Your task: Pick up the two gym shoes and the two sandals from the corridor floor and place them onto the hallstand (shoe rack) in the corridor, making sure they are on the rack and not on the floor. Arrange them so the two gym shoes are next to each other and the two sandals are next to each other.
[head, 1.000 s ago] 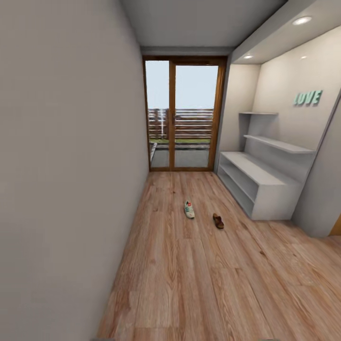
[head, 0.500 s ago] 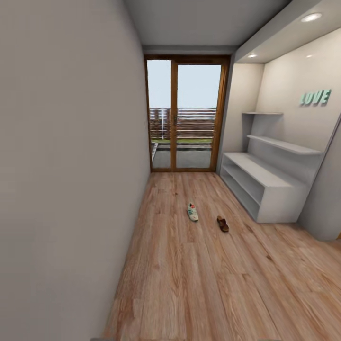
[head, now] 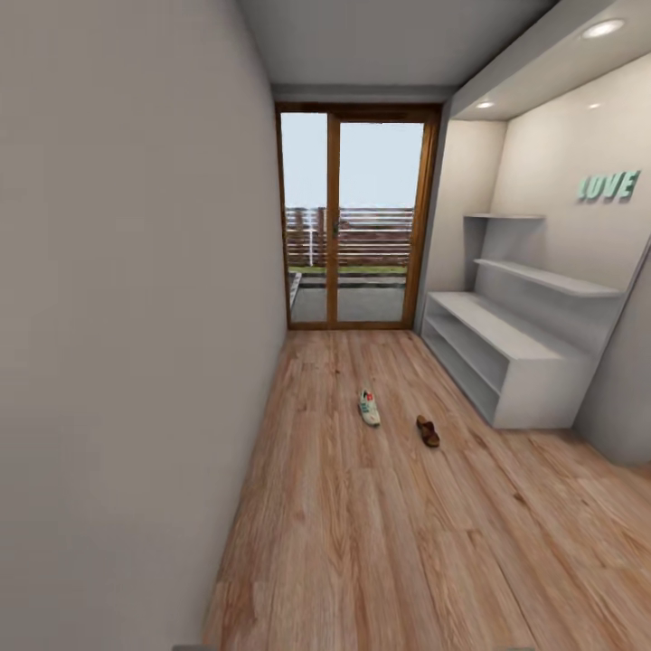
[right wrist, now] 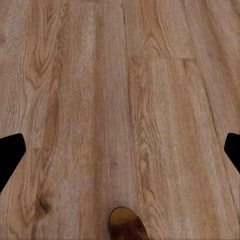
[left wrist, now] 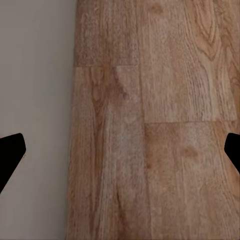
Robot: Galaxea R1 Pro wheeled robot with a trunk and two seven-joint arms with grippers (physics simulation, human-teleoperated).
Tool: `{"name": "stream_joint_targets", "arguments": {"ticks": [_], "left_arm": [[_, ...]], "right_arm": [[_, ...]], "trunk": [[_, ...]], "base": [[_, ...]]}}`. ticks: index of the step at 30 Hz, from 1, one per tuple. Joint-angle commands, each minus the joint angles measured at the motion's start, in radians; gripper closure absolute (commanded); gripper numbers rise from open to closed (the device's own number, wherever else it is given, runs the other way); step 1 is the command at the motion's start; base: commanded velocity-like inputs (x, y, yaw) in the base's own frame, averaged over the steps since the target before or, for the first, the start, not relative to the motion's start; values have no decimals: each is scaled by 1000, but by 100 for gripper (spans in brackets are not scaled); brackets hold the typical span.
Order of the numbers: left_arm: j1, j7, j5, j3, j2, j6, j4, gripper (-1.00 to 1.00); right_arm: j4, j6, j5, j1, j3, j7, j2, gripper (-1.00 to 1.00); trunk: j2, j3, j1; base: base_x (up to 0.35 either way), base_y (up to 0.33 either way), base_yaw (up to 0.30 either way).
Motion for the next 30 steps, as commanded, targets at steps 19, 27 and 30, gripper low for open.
{"name": "stream_joint_targets", "arguments": {"ticks": [19, 27, 30], "left_arm": [[-1, -1, 1, 0, 0, -3, -1, -100], [-1, -1, 1, -1, -1, -3, -1, -100], [-1, -1, 1, 0, -1, -3, -1, -100]], "right_arm": [[1, -3, 0, -1, -1, 0, 0, -100], [1, -3, 0, -1, -1, 0, 0, -100], [1, -3, 0, -1, -1, 0, 0, -100]], "trunk": [[0, -1, 0], [0, -1, 0], [0, -1, 0]], "base": [[112, 4, 0], [160, 151, 0], [120, 111, 0]]}}
